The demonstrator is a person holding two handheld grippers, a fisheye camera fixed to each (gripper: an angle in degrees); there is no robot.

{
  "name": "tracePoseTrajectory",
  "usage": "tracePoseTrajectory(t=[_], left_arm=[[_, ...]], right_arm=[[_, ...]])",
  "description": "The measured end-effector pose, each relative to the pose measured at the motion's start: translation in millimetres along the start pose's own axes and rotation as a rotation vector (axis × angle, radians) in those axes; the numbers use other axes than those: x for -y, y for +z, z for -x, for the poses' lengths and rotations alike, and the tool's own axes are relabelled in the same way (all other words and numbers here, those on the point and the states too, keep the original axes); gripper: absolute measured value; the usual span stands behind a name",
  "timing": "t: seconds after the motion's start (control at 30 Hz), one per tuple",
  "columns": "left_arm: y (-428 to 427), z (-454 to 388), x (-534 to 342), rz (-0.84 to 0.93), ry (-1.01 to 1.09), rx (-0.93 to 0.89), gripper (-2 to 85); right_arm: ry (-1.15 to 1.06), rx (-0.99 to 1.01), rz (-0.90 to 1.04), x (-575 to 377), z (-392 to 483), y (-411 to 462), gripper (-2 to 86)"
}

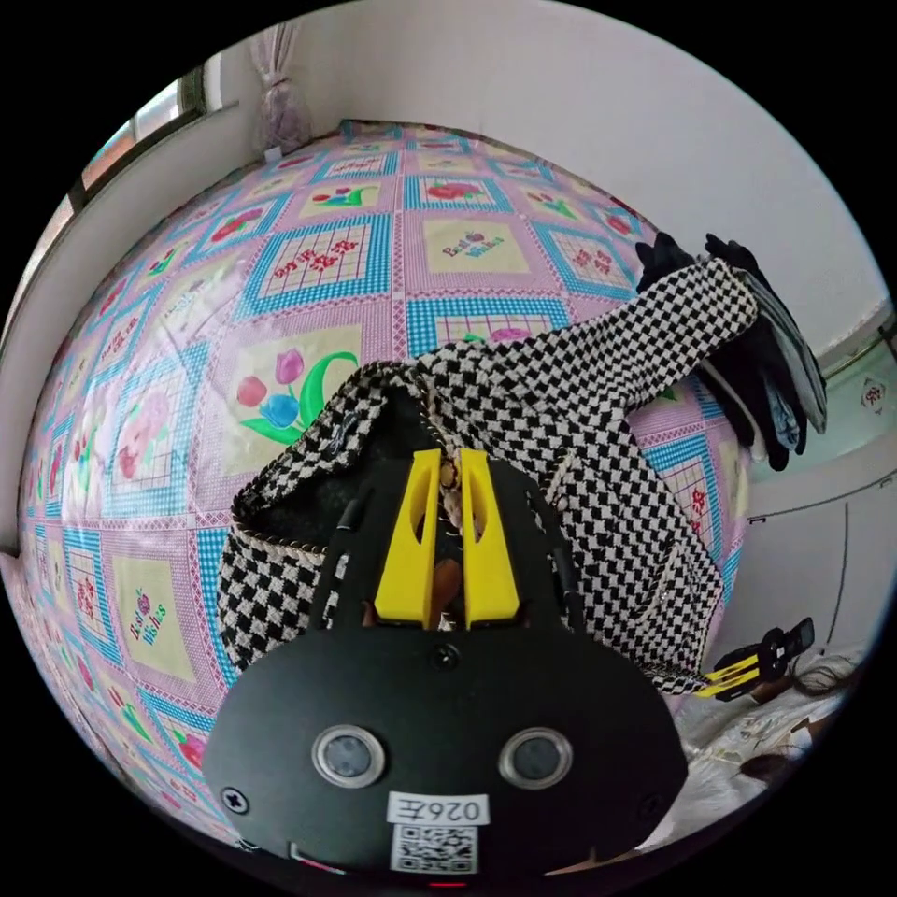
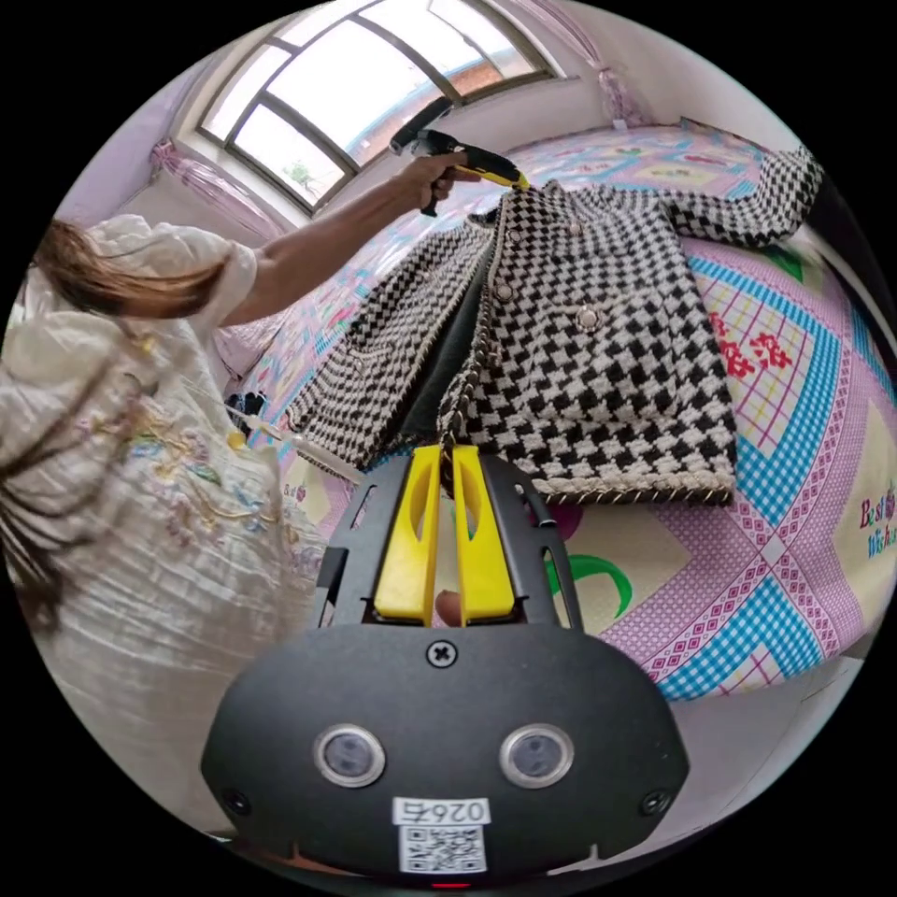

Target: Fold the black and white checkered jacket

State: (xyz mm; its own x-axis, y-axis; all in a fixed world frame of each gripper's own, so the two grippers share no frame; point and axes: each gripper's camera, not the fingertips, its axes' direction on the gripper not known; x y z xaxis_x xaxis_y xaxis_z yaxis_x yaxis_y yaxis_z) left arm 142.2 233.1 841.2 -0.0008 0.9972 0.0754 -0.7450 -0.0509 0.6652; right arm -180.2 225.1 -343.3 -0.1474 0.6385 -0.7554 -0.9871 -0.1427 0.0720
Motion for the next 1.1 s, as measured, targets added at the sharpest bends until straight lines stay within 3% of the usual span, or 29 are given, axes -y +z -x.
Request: tracePoseTrajectory(t=[0.1, 0.23, 0.3, 0.43, 0.6, 0.77, 1.0, 1.1], left_arm=[[-22, 18, 6, -0.095, -0.045, 0.041, -0.5], [31, 64, 9, 0.192, -0.179, 0.092, -0.9], [36, 72, -4, 0.227, -0.213, 0.160, -1.0], [-7, 71, -39, 0.068, -0.225, 0.172, -1.0], [-59, 38, -91, -0.065, -0.178, 0.105, -0.9], [-93, 5, -164, -0.072, -0.157, -0.152, 0.3], [-93, -25, -283, 0.019, -0.354, -0.608, 13.2], [-84, -41, -282, 0.022, -0.369, -0.628, 12.2]], right_arm=[[-0.041, 0.018, -0.049, 5, 16, -4, -0.5], [-0.119, 0.054, 0.097, 12, 32, 51, 4.3], [-0.118, 0.064, 0.126, 9, 38, 64, 6.1], [-0.095, 0.064, 0.077, 0, 47, 44, 8.5], [0.068, -0.072, -0.152, -10, 22, -12, 9.1], [0.136, -0.306, -0.137, -19, -12, -21, 9.1], [-0.008, -0.458, -0.004, -22, -4, 6, 8.7], [-0.112, -0.498, 0.004, -7, -1, 17, 8.1]])
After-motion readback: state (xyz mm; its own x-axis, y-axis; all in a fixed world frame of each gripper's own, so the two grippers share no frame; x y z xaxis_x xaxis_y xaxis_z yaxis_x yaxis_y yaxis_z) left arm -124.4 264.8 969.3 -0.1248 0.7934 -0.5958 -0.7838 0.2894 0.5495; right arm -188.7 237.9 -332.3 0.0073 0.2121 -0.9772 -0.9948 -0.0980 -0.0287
